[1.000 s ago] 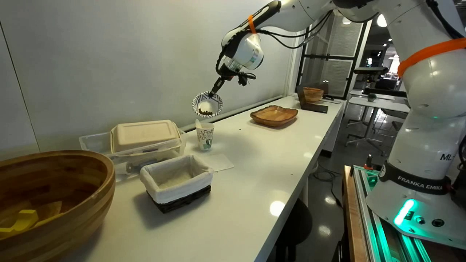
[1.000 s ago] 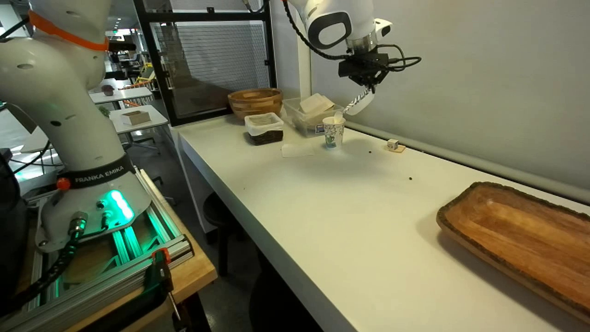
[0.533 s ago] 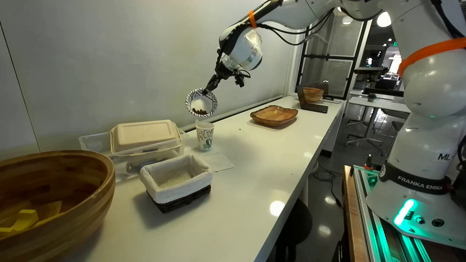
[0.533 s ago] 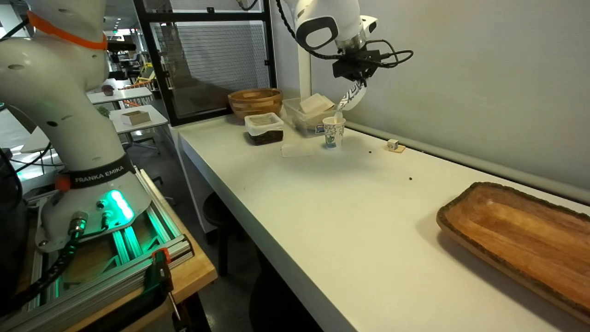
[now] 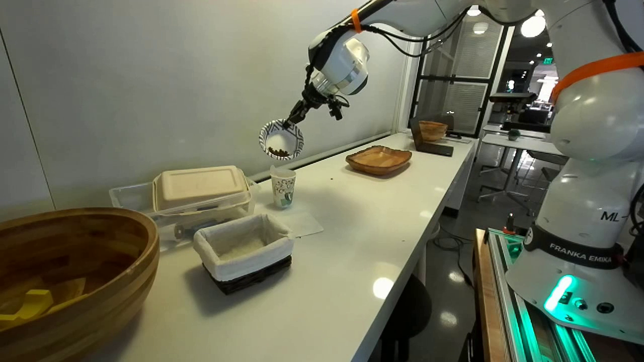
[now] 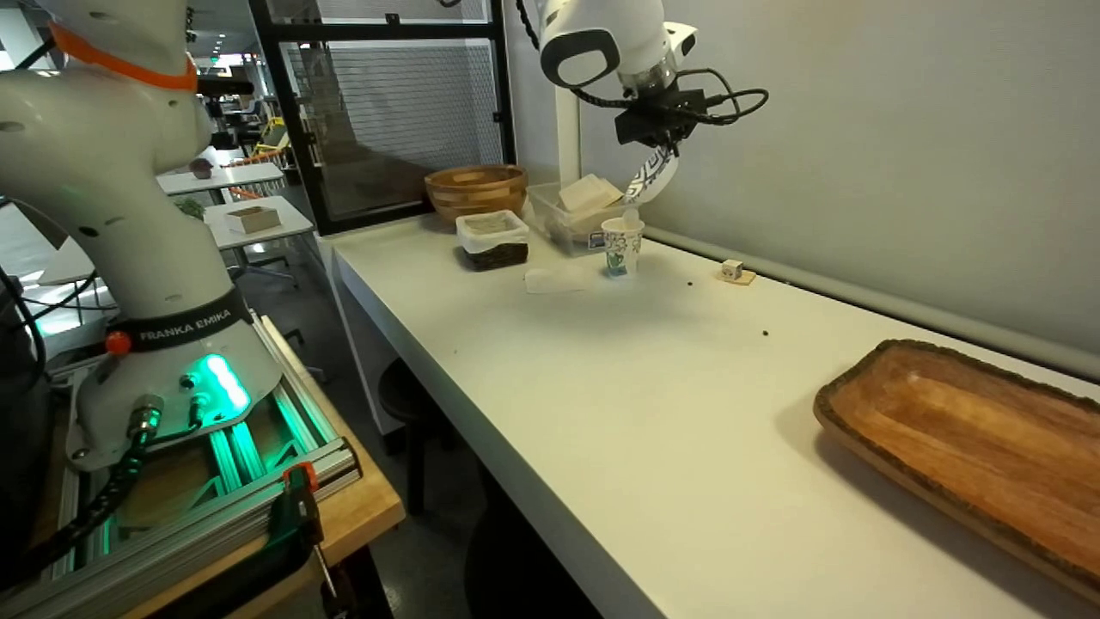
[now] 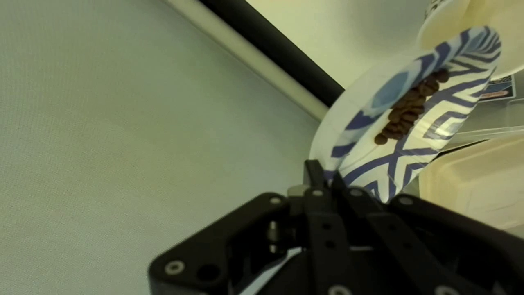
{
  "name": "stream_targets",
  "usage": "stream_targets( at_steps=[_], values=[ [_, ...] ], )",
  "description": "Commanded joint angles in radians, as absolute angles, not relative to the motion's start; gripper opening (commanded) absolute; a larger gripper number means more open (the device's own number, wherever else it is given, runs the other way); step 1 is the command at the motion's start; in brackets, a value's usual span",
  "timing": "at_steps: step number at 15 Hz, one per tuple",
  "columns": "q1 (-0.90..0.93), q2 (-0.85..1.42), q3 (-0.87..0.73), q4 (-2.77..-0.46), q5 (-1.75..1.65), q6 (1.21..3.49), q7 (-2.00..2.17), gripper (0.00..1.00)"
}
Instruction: Pour the beans from the bowl into the cup
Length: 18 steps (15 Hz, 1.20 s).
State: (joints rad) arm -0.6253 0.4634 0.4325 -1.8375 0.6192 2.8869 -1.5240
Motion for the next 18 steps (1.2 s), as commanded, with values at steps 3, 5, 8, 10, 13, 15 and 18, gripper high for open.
stream_targets(
  at_steps=[3,5,8,10,13,15,18],
  values=[
    [-0.631,0.474,0.45,-1.825,0.62,2.894,-1.556,0.01],
    [-0.631,0.477,0.456,-1.821,0.611,2.899,-1.581,0.01],
    [-0.635,0.481,0.465,-1.82,0.618,2.906,-1.617,0.01],
    [-0.638,0.49,0.472,-1.815,0.621,2.917,-1.645,0.01],
    [-0.638,0.506,0.482,-1.803,0.618,2.932,-1.7,0.01],
    [-0.639,0.52,0.493,-1.796,0.619,2.948,-1.736,0.01],
    [-0.643,0.539,0.516,-1.788,0.626,2.976,-1.784,0.01]
  ],
)
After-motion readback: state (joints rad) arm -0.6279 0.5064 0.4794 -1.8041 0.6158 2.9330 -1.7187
